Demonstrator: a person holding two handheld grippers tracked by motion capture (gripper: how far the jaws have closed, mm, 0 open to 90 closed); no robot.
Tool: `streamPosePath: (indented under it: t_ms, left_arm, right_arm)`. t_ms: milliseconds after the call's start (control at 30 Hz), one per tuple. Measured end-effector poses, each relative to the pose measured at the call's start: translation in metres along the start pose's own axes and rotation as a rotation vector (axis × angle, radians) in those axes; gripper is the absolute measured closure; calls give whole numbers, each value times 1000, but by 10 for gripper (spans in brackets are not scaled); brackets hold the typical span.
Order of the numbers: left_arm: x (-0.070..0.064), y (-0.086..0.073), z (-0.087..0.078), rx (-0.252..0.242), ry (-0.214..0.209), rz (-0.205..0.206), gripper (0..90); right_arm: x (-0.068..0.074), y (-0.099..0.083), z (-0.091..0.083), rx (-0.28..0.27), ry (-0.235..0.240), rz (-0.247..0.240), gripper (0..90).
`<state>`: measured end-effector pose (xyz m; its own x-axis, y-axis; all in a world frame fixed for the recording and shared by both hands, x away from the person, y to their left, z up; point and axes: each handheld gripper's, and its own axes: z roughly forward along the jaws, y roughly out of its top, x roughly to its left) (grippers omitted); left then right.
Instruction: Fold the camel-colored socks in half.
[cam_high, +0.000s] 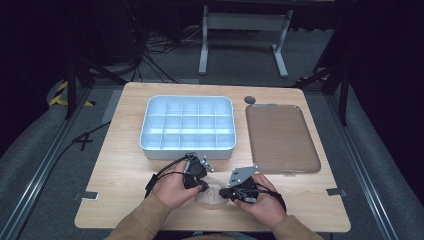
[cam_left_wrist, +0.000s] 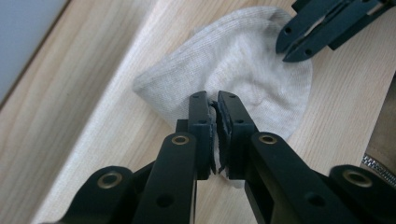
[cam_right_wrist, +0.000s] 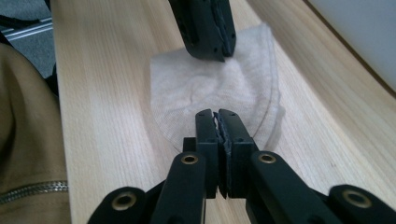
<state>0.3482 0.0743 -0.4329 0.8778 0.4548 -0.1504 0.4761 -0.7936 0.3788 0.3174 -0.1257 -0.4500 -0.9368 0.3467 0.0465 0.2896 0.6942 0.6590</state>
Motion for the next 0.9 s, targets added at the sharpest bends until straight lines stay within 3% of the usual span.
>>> streamPosePath:
  t_ms: [133, 367, 500, 533, 567, 600, 667, 733, 900]
  left_arm:
    - [0, 1, 2, 14, -5, 1, 842]
    - [-1, 1, 4, 31, -25, -12, 829]
    - [-2, 0, 0, -10, -21, -11, 807]
    - [-2, 1, -6, -83, -5, 0, 791]
    - [-2, 1, -6, -83, -5, 0, 792]
    - [-1, 1, -11, -141, 7, -5, 805]
    - [0, 2, -14, -173, 20, -15, 835]
    - [1, 2, -13, -176, 29, -22, 851]
    - [5, 3, -3, -111, 76, -35, 882]
  right_arm:
    - [-4, -5, 2, 29, -8, 0, 862]
    - [-11, -8, 4, 30, -38, -3, 876]
    - [-11, -8, 5, 31, -44, -18, 879]
    - [-11, -8, 5, 33, -45, -23, 881]
    - [-11, -8, 5, 33, -45, -23, 881]
    - [-11, -7, 5, 37, -47, -34, 884]
    - [-11, -7, 5, 40, -49, -40, 886]
    - [-11, -6, 5, 45, -51, -47, 888]
    - [-12, -6, 5, 43, -41, -60, 892]
